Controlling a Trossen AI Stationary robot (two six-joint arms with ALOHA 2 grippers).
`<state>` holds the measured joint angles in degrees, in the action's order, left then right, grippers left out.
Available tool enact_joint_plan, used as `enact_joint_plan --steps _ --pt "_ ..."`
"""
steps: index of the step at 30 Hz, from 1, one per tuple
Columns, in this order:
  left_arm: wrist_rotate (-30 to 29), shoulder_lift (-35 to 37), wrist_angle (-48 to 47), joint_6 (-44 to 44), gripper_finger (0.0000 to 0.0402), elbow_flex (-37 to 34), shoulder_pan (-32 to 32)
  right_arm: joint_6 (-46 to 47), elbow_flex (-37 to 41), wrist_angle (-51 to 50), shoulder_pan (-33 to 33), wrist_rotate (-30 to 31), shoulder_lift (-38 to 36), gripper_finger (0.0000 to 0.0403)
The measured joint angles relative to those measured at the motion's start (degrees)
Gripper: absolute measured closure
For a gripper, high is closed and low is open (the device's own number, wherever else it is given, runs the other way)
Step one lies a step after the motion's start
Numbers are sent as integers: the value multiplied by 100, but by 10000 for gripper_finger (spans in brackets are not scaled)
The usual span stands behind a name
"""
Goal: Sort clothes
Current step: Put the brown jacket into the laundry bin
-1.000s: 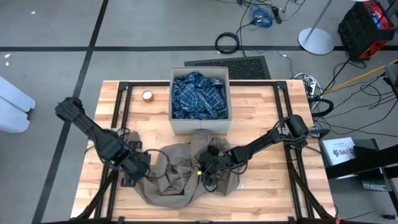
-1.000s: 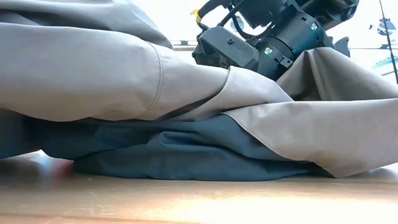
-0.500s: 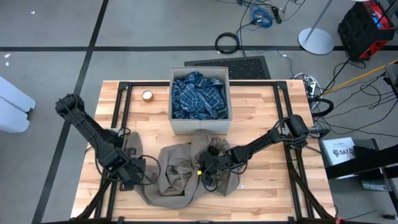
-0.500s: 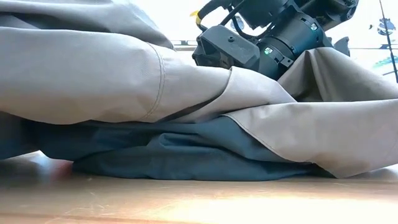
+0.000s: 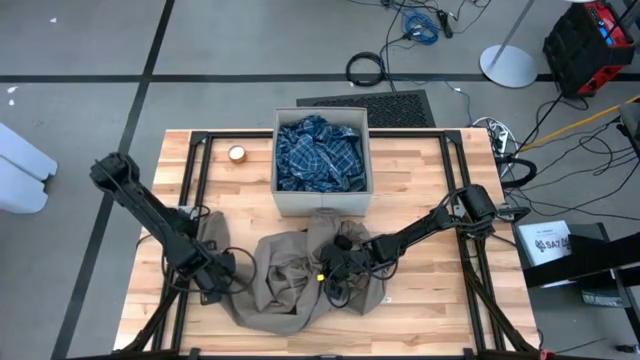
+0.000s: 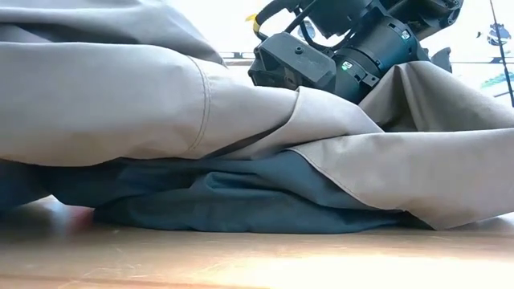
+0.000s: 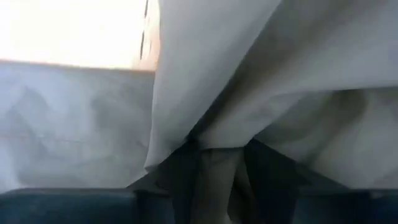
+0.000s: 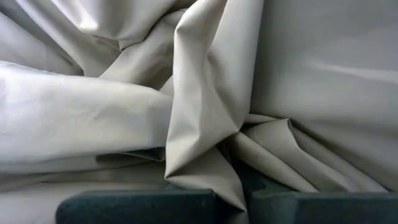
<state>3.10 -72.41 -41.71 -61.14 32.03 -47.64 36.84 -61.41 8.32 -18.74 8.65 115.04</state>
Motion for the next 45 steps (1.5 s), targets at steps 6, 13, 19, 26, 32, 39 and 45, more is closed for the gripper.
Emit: enact_joint_plan --steps 6,13,19,26,32,39,45 --pt "-277 -189 296 -6 372 1 0 -6 0 2 2 4 0 403" --pt "-506 -171 508 0 397 126 10 -9 1 9 2 17 2 403" --pt "-1042 78 471 451 399 682 111 -6 0 13 14 17 2 403" --pt "-2099 539 483 1338 400 1528 316 -2 0 15 48 -3 2 403" --pt "-3099 877 696 2498 401 2245 474 -7 0 17 63 2 2 403" --pt "-4164 886 1947 4486 401 2444 856 -52 0 20 74 15 2 403" --pt "-3932 536 3239 5943 401 2444 1563 -128 2 46 74 17 2 403"
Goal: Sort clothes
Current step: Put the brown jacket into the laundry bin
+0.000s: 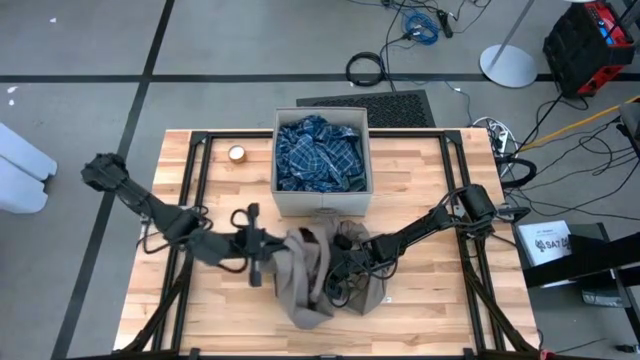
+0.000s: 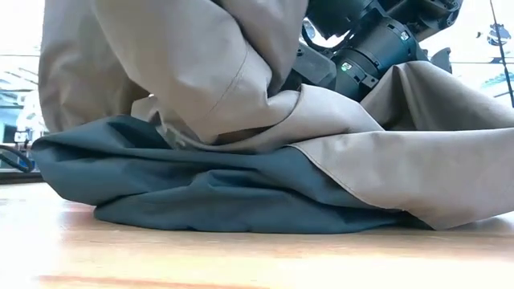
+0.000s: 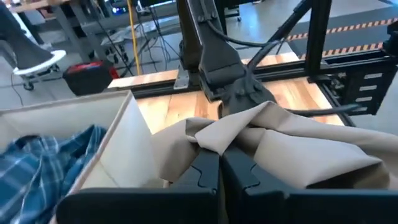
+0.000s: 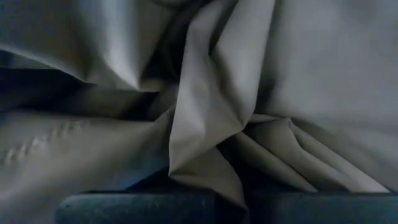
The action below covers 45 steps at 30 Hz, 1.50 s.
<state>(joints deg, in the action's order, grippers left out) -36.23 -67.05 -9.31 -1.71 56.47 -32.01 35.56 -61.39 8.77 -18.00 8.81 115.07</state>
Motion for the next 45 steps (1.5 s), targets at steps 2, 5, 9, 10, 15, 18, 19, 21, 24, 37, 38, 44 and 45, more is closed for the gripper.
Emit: enact_joint_plan --steps 2,5,9,10,15,18,19,21,24,37,38,44,45 --pt "268 -141 174 96 401 0 264 -57 1 33 0 4 2 403" --pt "757 -447 193 56 401 0 630 -86 4 113 -11 16 4 403" --pt "1346 -996 264 -79 401 -4 891 -86 7 264 -9 16 13 403" --pt "1443 -1116 310 -92 401 -6 921 -78 7 321 -9 14 17 403" --pt "1646 -1476 540 -73 401 -9 949 -117 11 463 -8 -96 13 384" --pt "1648 -1497 600 -49 401 -9 949 -41 9 480 52 -459 -33 346" --pt "1650 -1496 601 -48 401 -9 949 -36 11 450 59 -480 -75 331" --pt "1651 -1483 600 -18 401 -9 949 -89 11 378 61 -483 -224 298" --pt "1650 -1473 603 63 401 -9 948 -218 16 53 68 -481 -654 252" --pt "1652 -1473 1106 256 401 -11 955 -330 4 -1560 -360 -329 -2240 191" --pt "1650 -1472 1125 255 401 -11 960 -295 4 -1707 -408 -323 -2297 191" --pt "1682 -1527 1334 222 401 -11 1057 -521 0 -1660 -559 -112 -2472 191" --pt "1732 -1558 1387 220 401 -11 1073 -564 -2 -1681 -576 -113 -2472 191"
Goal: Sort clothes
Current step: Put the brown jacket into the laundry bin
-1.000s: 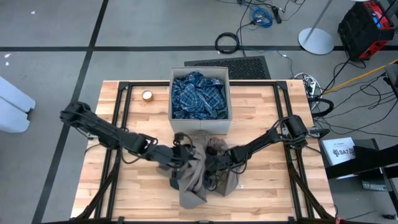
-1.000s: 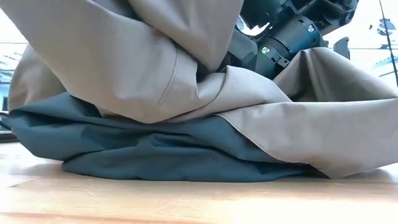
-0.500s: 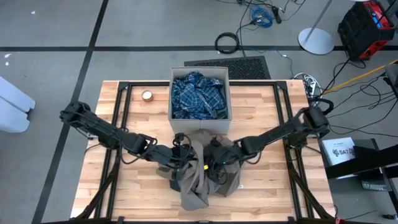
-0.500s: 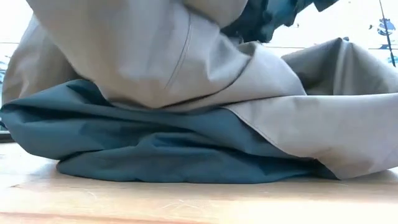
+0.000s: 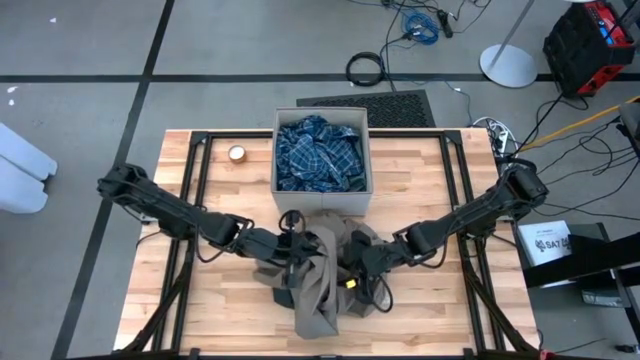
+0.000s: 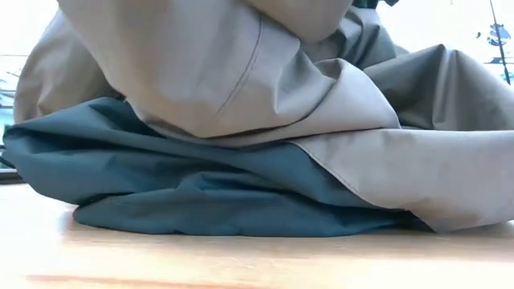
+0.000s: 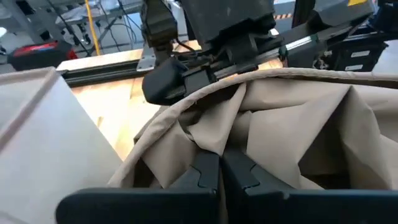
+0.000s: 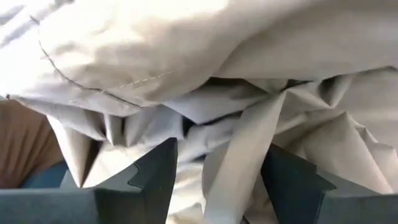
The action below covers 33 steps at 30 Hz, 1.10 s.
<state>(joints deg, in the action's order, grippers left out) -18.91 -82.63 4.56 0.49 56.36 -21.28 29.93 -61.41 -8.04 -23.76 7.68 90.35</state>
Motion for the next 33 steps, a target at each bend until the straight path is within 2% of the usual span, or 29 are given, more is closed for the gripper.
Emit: enact_joint_plan --steps 9,16,20,26,29,33 --pt "436 -735 284 -19 401 0 184 -699 0 -168 -36 316 -59 191" --pt "605 -1335 748 -21 401 2 268 -1165 0 -676 44 298 -160 191" --pt "719 -1590 754 -231 401 2 345 -949 -335 -1821 206 307 -390 195" --pt "986 -1866 1072 -308 401 2 513 -462 -1344 -3745 318 287 -573 203" --pt "1185 -2006 1405 -309 401 2 655 -363 -1649 -3827 266 287 -573 203" --pt "1466 -2165 1617 -295 401 2 836 -280 -1674 -3635 152 205 -568 203"
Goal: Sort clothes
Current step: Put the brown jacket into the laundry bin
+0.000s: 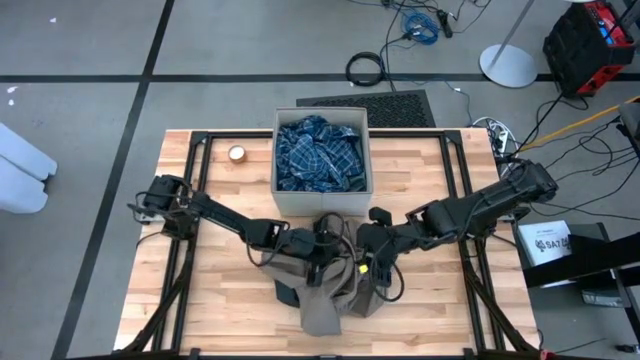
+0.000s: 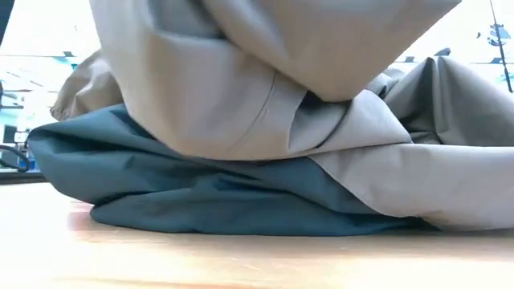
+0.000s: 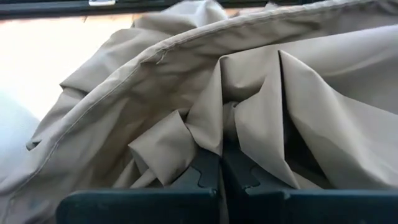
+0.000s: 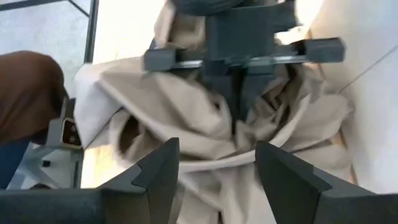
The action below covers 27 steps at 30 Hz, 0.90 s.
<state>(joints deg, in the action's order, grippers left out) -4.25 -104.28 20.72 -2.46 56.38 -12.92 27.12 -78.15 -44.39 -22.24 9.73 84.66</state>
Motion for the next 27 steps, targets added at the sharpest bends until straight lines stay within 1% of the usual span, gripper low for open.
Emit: enact_joint_plan --steps 3,6,11,13,15,19,21,24,26,27 --pt "157 -97 -1 4 401 0 119 218 0 -103 -169 72 0 204" --pt "343 -130 -10 2 401 0 218 542 3 -137 -423 414 4 204" --pt "465 -130 -8 0 401 0 307 1150 319 -167 -1089 1409 9 204" --pt "465 -130 -10 -9 401 0 313 1599 535 -221 -1370 1975 9 204" --pt "465 -130 -41 -13 401 0 316 2144 778 -407 -1591 2376 11 204" --pt "465 -130 -36 -62 401 0 316 3247 1077 -1207 -1744 2442 15 204" --pt "465 -130 -34 -285 401 0 316 3621 1147 -1628 -1714 2429 17 204" --pt "464 -130 -33 -464 401 0 316 3783 1249 -1925 -1624 2348 9 204" --pt "463 -130 -24 -475 401 0 316 3824 1340 -1872 -1546 2198 -6 204" --pt "463 -129 -18 -505 401 0 316 3831 1389 -1746 -1488 2018 -26 204"
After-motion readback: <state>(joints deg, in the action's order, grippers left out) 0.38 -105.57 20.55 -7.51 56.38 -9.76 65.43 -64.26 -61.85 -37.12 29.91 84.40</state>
